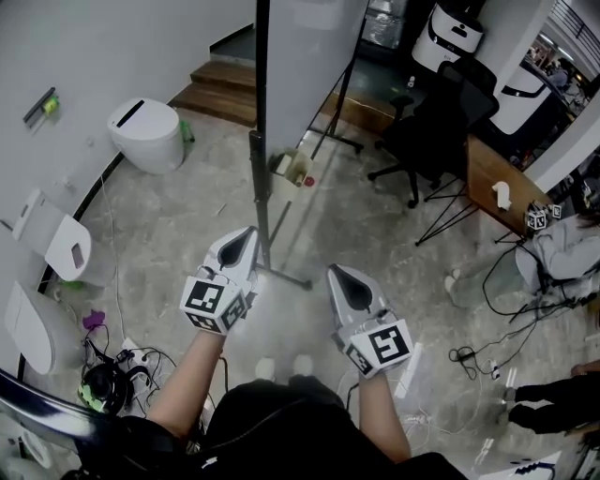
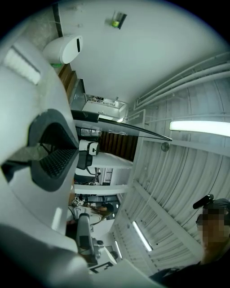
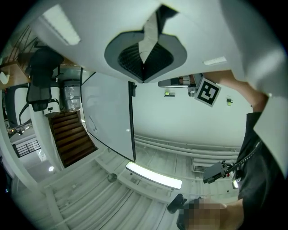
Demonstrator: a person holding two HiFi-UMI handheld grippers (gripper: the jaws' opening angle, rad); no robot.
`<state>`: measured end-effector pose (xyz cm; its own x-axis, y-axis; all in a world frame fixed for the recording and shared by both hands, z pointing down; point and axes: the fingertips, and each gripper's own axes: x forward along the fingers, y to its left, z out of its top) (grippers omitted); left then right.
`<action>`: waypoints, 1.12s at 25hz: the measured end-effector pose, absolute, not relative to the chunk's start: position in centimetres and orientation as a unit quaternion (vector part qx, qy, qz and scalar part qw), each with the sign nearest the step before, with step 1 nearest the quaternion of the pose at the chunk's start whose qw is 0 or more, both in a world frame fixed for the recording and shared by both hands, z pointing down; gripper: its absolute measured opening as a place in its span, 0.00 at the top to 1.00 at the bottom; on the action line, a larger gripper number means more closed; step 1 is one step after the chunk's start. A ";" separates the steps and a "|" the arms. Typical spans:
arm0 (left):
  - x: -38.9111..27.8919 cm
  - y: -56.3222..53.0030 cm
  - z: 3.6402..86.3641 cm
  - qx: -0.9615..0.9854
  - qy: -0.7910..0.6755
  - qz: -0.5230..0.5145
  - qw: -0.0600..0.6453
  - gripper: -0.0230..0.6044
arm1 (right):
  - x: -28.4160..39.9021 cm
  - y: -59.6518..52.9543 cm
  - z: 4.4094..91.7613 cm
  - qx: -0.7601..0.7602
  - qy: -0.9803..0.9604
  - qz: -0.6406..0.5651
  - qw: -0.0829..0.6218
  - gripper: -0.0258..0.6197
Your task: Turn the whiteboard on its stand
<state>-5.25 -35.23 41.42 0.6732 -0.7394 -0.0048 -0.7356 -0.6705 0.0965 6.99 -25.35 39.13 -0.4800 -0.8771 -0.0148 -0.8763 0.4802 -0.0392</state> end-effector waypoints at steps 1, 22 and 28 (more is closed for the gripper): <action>-5.1 -35.9 41.3 0.912 -0.408 -0.020 0.039 0.96 | 7.2 -25.7 39.1 -0.507 0.862 -0.010 0.015 0.95; -3.6 -53.4 40.9 0.878 -0.477 0.035 -0.029 0.55 | 10.1 -30.6 40.4 -0.510 0.860 -0.018 -0.008 0.95; -3.1 -55.8 42.5 0.874 -0.482 0.057 -0.027 0.54 | 11.0 -30.6 40.8 -0.523 0.852 -0.025 -0.008 0.95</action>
